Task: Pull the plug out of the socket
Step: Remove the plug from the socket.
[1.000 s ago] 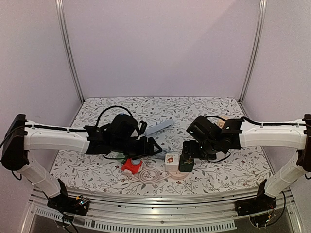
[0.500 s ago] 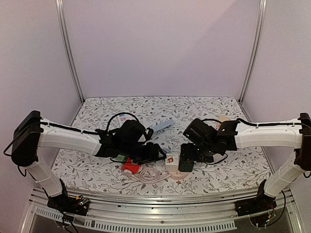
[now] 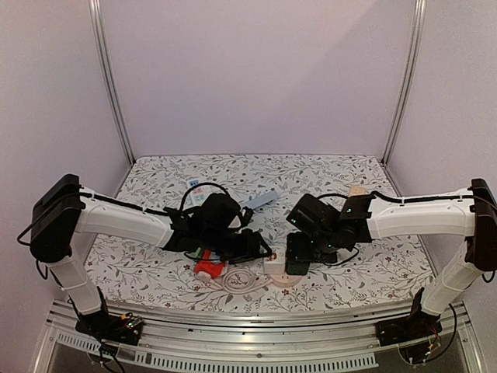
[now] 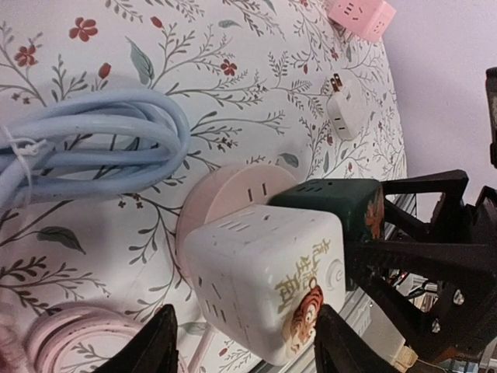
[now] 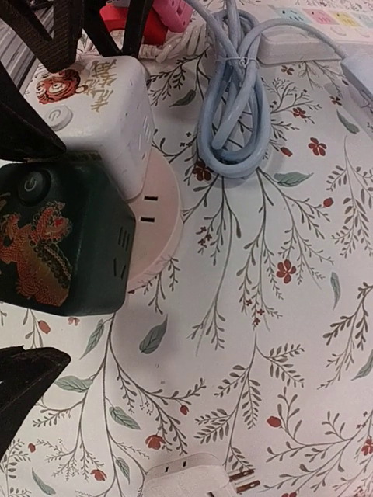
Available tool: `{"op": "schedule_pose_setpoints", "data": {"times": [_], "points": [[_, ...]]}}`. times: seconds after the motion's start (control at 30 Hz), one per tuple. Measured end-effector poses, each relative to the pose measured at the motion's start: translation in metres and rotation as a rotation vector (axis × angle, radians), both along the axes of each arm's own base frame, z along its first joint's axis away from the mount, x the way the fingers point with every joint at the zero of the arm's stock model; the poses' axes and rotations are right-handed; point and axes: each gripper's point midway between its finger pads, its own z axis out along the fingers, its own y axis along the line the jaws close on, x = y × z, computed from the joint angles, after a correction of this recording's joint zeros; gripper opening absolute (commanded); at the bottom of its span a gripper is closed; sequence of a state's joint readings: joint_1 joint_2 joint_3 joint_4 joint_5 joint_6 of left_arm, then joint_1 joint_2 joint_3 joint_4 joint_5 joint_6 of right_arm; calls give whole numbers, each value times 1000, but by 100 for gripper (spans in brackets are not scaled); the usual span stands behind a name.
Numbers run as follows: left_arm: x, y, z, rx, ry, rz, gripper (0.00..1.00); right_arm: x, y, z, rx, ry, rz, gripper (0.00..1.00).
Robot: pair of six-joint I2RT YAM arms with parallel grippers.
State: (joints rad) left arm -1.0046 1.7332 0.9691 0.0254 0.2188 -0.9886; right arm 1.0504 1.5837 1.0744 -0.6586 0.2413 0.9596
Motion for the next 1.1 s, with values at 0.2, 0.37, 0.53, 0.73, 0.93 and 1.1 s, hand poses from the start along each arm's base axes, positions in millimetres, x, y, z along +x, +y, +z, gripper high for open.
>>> {"op": "schedule_pose_setpoints", "data": {"times": [0.2,0.37,0.53,0.73,0.93,1.1], "points": [[0,-6,-7,-1,14,-9,54,0,2,-4,-6,9,-12,77],[-1,-8,-7,-12,16,-18,51,1,5,-6,-8,16,-20,67],[-1,-12,-6,-26,19,-26,47,4,10,-5,-1,14,-26,54],[-1,-12,-5,-30,18,-27,45,6,9,-4,-9,4,-30,39],[-1,-12,-5,-32,15,-25,41,6,8,-4,-11,3,-31,34],[0,-13,-5,-33,11,-22,40,6,8,-4,-12,3,-30,31]]}}
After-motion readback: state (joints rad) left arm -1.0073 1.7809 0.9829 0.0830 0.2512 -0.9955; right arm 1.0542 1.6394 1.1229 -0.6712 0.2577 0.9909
